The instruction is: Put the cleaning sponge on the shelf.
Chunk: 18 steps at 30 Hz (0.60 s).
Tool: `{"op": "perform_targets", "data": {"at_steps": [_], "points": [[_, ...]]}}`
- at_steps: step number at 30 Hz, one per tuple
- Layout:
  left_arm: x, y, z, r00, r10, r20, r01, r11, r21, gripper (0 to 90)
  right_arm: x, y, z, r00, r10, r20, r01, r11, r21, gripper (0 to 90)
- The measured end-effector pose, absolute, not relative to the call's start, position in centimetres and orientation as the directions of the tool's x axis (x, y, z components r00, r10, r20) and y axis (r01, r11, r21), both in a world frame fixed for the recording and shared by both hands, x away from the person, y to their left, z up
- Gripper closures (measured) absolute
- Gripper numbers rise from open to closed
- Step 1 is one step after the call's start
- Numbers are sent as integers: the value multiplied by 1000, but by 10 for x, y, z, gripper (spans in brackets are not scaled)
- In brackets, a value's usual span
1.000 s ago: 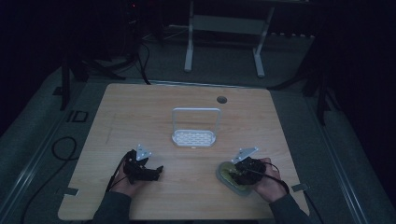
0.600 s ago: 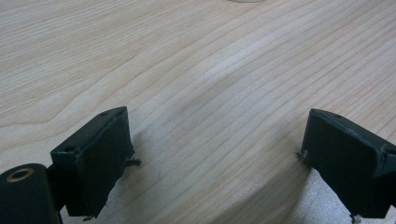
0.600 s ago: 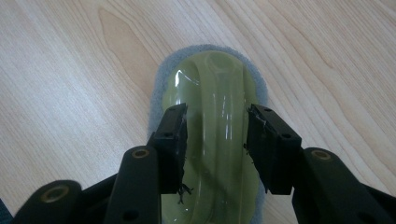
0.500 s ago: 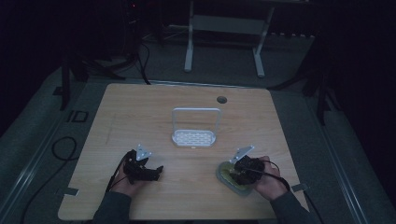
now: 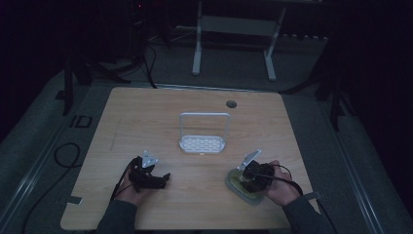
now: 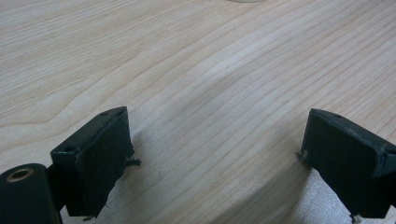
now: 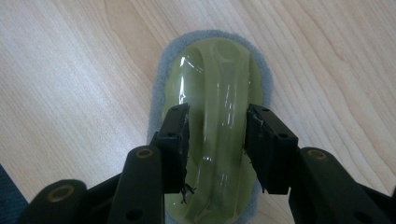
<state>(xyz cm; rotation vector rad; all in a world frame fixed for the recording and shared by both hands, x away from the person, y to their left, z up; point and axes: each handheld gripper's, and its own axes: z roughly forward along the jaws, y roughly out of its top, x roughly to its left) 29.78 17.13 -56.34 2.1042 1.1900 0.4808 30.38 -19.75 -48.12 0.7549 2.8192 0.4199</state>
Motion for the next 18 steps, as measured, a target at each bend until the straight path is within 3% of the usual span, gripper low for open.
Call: {"op": "perform_targets", "data": {"at_steps": [18], "points": [[298,171,-563,517,856,-6,611,-364,703,85,315,-192,-477,-873,482,-79,454,860,234,625]]}}
